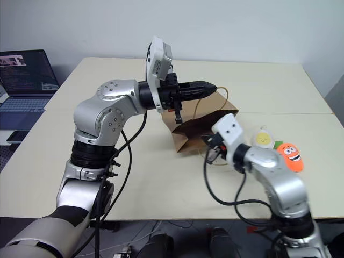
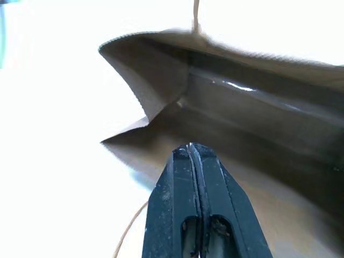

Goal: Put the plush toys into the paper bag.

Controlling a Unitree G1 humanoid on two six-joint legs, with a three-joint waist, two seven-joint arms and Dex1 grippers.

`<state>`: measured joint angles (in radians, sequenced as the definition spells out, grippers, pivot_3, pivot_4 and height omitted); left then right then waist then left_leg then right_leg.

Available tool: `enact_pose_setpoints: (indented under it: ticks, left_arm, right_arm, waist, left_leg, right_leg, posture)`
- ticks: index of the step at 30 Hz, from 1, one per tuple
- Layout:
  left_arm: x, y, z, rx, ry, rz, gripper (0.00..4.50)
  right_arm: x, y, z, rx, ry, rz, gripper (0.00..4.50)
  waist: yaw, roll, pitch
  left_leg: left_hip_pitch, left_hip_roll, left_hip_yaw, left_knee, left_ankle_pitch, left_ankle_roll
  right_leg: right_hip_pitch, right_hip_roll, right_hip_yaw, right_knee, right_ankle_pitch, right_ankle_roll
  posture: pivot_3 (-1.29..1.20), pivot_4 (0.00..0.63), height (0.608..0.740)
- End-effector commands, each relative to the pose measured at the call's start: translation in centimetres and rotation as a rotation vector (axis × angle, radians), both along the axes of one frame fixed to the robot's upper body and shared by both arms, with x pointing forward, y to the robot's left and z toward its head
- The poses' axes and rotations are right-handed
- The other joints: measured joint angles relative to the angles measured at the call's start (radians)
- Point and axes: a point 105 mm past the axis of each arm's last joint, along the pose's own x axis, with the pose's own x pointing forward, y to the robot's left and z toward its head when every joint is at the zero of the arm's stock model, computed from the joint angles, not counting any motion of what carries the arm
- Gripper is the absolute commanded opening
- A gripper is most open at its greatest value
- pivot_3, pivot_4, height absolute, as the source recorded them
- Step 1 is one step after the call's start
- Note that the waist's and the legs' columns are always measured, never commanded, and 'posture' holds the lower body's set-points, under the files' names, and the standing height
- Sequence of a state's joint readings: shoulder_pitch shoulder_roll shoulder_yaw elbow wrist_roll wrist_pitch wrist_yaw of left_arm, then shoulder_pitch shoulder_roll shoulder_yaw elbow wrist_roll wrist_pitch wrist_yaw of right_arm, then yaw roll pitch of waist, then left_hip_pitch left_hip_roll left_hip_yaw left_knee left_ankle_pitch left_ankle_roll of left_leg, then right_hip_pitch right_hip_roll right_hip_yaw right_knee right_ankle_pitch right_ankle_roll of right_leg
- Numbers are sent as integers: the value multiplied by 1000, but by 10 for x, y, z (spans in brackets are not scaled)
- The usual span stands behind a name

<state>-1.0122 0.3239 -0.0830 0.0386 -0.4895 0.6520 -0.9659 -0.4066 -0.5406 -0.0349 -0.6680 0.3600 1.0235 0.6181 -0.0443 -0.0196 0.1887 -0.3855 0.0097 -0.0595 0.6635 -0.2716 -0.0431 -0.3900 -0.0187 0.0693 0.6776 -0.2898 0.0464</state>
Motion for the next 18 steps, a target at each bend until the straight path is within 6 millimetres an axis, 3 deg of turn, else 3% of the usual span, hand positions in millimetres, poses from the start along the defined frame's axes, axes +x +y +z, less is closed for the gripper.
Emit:
enact_pose_setpoints:
  ticks: [1, 5, 8, 11, 18]
  left_arm:
    - [-11, -4, 5, -25, -14, -40, 0]
    - [-16, -6, -2, -19, 5, -59, 0]
    - [-21, -6, -9, -9, 26, -79, 0]
    - [-22, -7, -14, -6, 37, -81, 0]
    - [-22, -10, -12, -25, 41, -76, 0]
  right_arm:
    - [-10, -30, 26, 15, -33, -44, 964]
    - [-15, -60, 31, -15, -28, -130, 2357]
    - [-13, -90, 23, -79, -40, -264, 3412]
    - [-4, -120, 6, -118, -51, -432, 3412]
    - [21, -149, -34, -36, -21, -668, 3412]
  waist:
    - [1, 0, 0]
    - [6, 0, 0]
    - [9, 0, 0]
    - [12, 0, 0]
    - [11, 0, 0]
  left_leg:
    - [0, 0, 0, 0, 0, 0]
    - [0, 0, 3, 0, 0, 0]
    - [0, 0, 4, 0, 0, 0]
    - [0, 0, 5, 0, 0, 0]
    - [0, 0, 8, 2, 0, 0]
  right_leg:
    - [0, 0, 0, 0, 0, 0]
    - [0, 0, 0, -1, 0, 0]
    - [0, 0, 1, -2, 0, 0]
    - [1, 0, 1, -3, 0, 0]
    - [1, 0, 4, -2, 0, 0]
  posture:
    - [0, 150, 740]
    - [0, 150, 740]
    - [0, 150, 740]
    - [0, 150, 740]
    - [0, 150, 740]
